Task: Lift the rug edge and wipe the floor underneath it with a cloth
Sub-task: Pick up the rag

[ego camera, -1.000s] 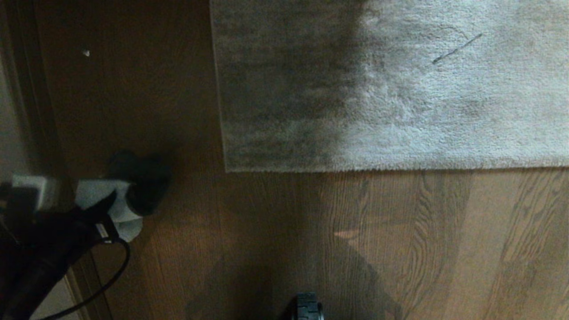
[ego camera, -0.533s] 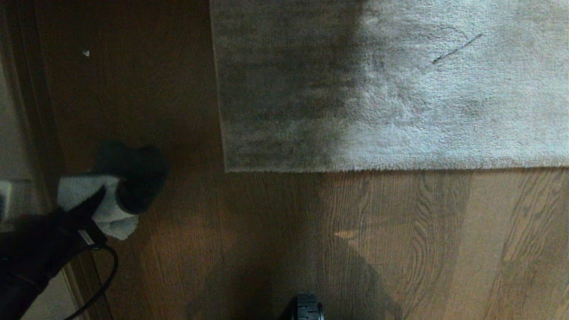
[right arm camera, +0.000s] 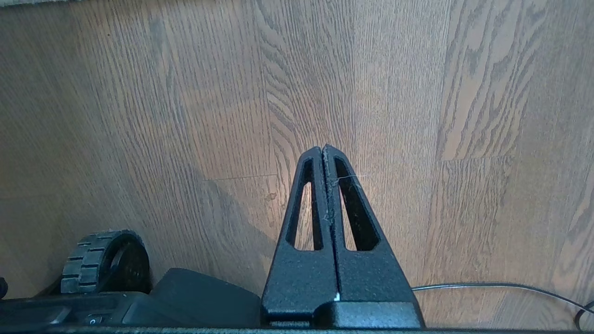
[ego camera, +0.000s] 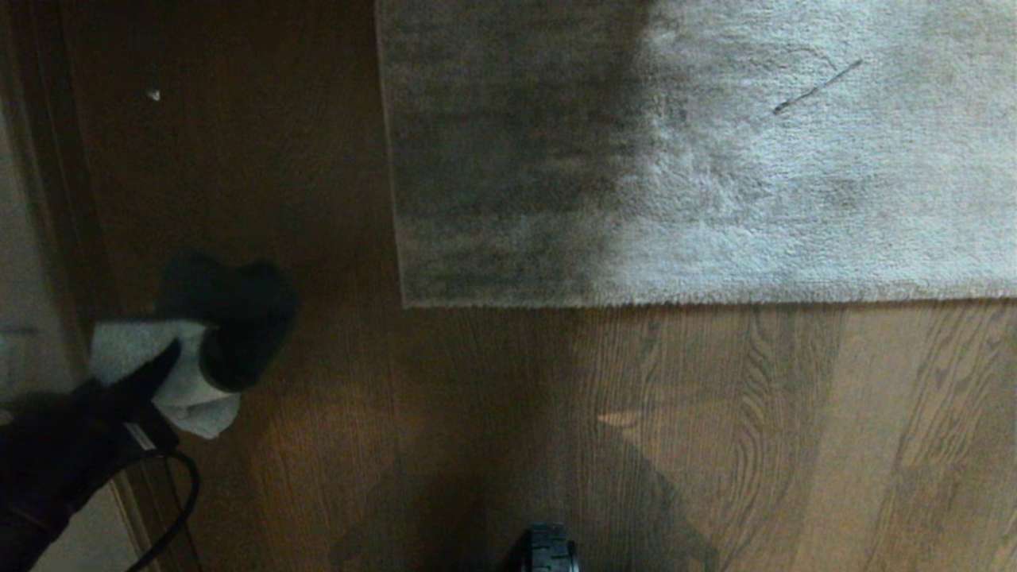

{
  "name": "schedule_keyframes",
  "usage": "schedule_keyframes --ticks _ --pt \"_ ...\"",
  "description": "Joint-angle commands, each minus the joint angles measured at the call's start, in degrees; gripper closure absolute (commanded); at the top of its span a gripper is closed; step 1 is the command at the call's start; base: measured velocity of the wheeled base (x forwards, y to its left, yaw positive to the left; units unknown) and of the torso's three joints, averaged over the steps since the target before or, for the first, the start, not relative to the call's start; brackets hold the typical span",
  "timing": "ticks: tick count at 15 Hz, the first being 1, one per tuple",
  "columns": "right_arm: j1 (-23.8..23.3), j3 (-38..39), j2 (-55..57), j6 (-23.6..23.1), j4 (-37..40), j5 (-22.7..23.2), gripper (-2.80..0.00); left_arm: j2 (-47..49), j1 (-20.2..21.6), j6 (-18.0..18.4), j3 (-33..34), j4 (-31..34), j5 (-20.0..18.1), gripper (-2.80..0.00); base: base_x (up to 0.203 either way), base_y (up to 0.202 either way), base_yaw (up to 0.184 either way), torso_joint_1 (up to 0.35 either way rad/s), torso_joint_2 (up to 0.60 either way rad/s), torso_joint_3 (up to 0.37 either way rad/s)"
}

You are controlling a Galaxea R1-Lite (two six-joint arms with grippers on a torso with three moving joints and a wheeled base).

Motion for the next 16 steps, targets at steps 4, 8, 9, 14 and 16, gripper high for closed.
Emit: schedule_keyframes --ticks 4,8,9,14,16 --pt "0.03 0.0 -0.02 0.01 -0.02 -0.04 0.0 -4.02 0.03 0.09 0.0 6.3 -2.29 0.0 0.0 0.0 0.0 0.0 0.0 0.0" --pt "0.04 0.0 -0.02 -0.08 -0.02 -0.04 0.0 -6.68 0.12 0.1 0.0 12.27 -2.6 0.0 0.0 0.0 0.0 0.0 0.0 0.0" --pt "-0.02 0.0 -0.02 0.01 -0.02 0.0 0.0 -7.42 0.12 0.16 0.04 13.95 -2.6 0.0 0.0 0.0 0.0 0.0 0.0 0.0" --pt "-0.04 0.0 -0.02 0.01 -0.02 -0.04 0.0 -12.61 0.2 0.19 0.03 22.84 -2.6 0.0 0.0 0.0 0.0 0.0 0.0 0.0" --pt "0.04 0.0 -0.02 0.01 -0.02 -0.04 0.0 -15.22 0.33 0.19 0.05 26.48 -2.55 0.0 0.0 0.0 0.0 0.0 0.0 0.0"
